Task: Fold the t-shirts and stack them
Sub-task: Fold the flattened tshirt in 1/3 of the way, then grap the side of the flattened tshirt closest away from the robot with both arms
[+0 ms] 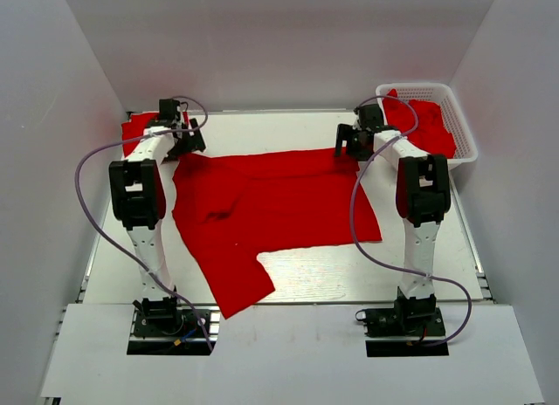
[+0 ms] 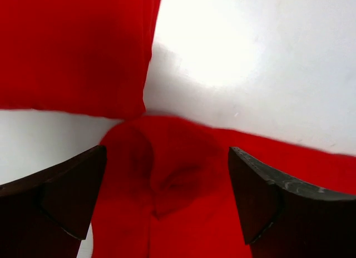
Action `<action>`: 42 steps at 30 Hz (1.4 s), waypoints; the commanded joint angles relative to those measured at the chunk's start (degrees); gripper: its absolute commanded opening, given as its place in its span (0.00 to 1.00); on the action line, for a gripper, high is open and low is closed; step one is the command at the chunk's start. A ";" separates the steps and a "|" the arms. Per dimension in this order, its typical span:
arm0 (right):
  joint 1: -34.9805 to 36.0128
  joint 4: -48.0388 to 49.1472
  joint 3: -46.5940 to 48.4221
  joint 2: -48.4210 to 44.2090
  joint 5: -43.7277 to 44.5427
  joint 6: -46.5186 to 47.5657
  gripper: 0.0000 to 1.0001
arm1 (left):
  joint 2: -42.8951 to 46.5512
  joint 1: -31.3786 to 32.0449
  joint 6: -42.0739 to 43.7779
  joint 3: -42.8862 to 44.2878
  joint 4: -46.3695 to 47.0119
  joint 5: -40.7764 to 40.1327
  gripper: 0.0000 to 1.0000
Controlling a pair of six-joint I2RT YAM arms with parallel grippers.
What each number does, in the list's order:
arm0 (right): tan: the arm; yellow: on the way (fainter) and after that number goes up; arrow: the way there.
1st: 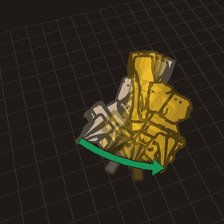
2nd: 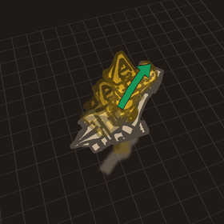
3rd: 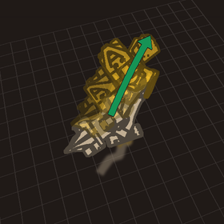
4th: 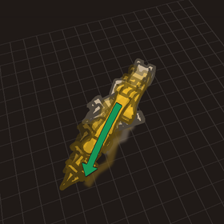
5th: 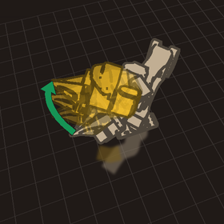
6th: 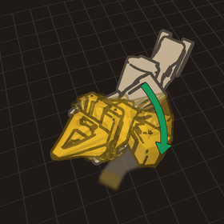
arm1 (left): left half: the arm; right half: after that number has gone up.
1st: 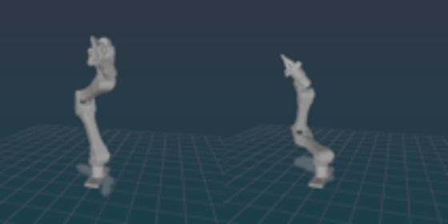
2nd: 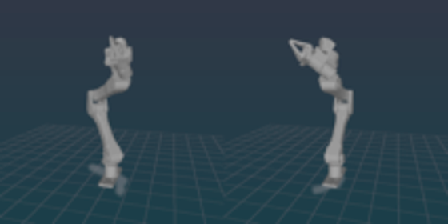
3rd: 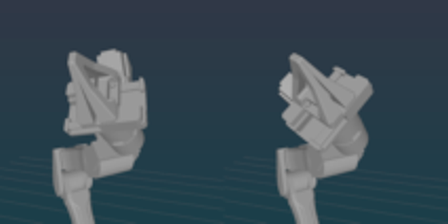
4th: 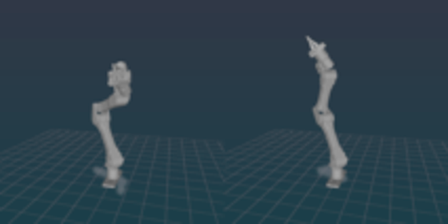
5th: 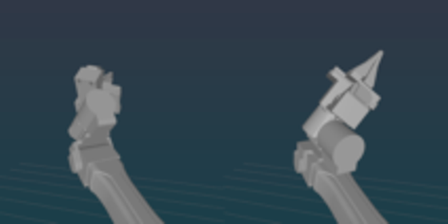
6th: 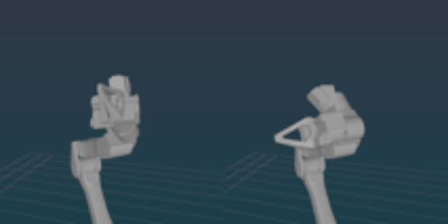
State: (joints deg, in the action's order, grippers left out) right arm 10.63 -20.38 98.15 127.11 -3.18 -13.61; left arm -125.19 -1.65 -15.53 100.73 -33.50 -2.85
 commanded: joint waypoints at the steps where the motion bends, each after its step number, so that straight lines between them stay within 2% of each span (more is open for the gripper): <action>1: 0.44 0.96 2.57 -3.97 -1.13 2.18 0.89 | 6.70 0.07 0.49 5.00 0.27 -2.33 1.00; 6: 1.67 0.08 3.45 -5.99 -0.25 3.85 0.90 | 8.72 1.21 2.87 6.76 -0.96 -0.77 1.00; 14: 4.83 -0.27 4.85 -4.33 -3.93 3.50 0.90 | 14.88 3.23 2.26 -11.68 5.54 14.18 1.00; 18: 5.62 -0.36 6.00 -1.25 -5.25 1.57 0.90 | 14.19 5.25 0.32 -19.85 7.21 15.42 1.00; 23: 5.01 0.17 6.00 1.73 -4.82 -0.37 0.90 | 11.73 5.25 0.32 -21.98 9.32 13.66 1.00; 31: 2.99 -3.26 6.79 5.69 1.68 -4.92 0.90 | -0.66 5.25 1.99 -9.95 5.82 14.72 1.00; 34: 1.24 -5.01 9.94 7.18 4.66 -6.69 0.90 | -5.14 5.25 2.61 -4.24 3.80 14.72 1.00; 42: -2.90 -8.53 21.54 14.83 0.72 -6.35 0.90 | -18.42 5.78 6.21 16.15 -2.36 21.30 1.00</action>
State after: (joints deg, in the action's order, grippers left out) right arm 9.19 -25.21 116.05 138.34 -2.52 -20.29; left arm -137.88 3.86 -11.66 114.15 -29.39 15.35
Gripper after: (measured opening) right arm 0.903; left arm 0.997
